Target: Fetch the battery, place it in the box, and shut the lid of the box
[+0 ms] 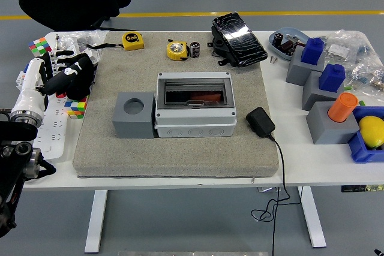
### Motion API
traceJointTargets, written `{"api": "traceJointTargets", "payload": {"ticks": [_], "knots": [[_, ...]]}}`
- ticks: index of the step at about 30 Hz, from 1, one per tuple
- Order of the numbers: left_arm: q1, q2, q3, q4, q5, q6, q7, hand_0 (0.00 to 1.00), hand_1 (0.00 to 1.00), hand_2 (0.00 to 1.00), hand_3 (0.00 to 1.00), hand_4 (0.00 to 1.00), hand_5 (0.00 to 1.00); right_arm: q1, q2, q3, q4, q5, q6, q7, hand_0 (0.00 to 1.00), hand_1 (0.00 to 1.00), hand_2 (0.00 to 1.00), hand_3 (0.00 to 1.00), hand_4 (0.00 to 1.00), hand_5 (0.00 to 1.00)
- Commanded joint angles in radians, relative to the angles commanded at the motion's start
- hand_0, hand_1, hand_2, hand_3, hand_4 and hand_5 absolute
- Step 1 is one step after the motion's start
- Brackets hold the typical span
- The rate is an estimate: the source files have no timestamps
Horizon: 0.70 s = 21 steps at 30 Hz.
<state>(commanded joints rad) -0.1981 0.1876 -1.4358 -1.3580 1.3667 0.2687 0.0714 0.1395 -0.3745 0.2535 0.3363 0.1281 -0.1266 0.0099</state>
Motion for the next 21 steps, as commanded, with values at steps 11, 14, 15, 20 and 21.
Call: {"api": "traceJointTargets", "payload": {"ticks": [11, 14, 15, 20, 21], "knots": [[-0.001, 0.007, -0.037, -0.006, 0.007, -0.004, 0.008, 0.471, 0.535, 0.58, 0.599, 0.998, 0.42, 0.02, -0.008, -0.024, -0.001, 0.005, 0.0, -0.011, 0.499, 0.61, 0.65, 0.554, 0.943, 0.496], [-0.003, 0.01, -0.039, -0.008, 0.006, -0.002, 0.008, 0.47, 0.535, 0.578, 0.6, 0.998, 0.42, 0.023, -0.009, -0.029, -0.002, 0.008, 0.0, -0.014, 0.499, 0.611, 0.65, 0.554, 0.943, 0.497], [-0.003, 0.01, -0.04, -0.009, 0.007, -0.002, 0.009, 0.47, 0.535, 0.578, 0.6, 0.998, 0.42, 0.024, -0.009, -0.031, -0.002, 0.009, 0.0, -0.015, 0.499, 0.611, 0.65, 0.554, 0.943, 0.497], [-0.003, 0.011, -0.045, -0.012, 0.007, -0.004, 0.009, 0.466, 0.535, 0.577, 0.597, 0.998, 0.422, 0.03, -0.01, -0.033, -0.001, 0.005, 0.001, -0.017, 0.5, 0.61, 0.65, 0.555, 0.942, 0.497], [-0.003, 0.011, -0.046, -0.013, 0.006, -0.004, 0.009, 0.466, 0.535, 0.577, 0.597, 0.998, 0.422, 0.03, -0.01, -0.035, -0.001, 0.005, 0.001, -0.017, 0.5, 0.61, 0.65, 0.555, 0.942, 0.497]]}}
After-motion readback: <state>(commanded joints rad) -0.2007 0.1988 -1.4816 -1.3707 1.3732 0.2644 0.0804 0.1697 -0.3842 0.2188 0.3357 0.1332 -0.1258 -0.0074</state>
